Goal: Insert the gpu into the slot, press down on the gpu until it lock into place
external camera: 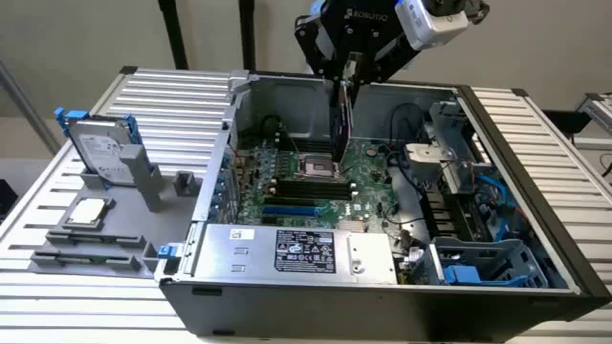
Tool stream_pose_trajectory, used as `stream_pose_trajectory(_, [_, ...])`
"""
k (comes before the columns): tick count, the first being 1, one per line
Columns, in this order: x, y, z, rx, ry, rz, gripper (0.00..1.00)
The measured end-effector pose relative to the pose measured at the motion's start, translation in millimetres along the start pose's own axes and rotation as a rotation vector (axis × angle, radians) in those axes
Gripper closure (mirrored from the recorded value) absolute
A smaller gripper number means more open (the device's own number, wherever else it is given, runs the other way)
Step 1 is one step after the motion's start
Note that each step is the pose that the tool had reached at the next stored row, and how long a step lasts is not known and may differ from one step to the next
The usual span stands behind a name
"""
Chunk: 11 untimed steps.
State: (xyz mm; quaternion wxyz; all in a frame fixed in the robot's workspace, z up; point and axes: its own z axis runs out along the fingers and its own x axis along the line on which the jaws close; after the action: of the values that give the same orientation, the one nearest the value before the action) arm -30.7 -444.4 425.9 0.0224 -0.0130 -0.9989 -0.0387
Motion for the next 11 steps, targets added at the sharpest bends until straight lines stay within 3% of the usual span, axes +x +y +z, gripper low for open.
stream_pose_trajectory(11, [0.0,0.0,0.0,0.0,0.0,0.0,0.73])
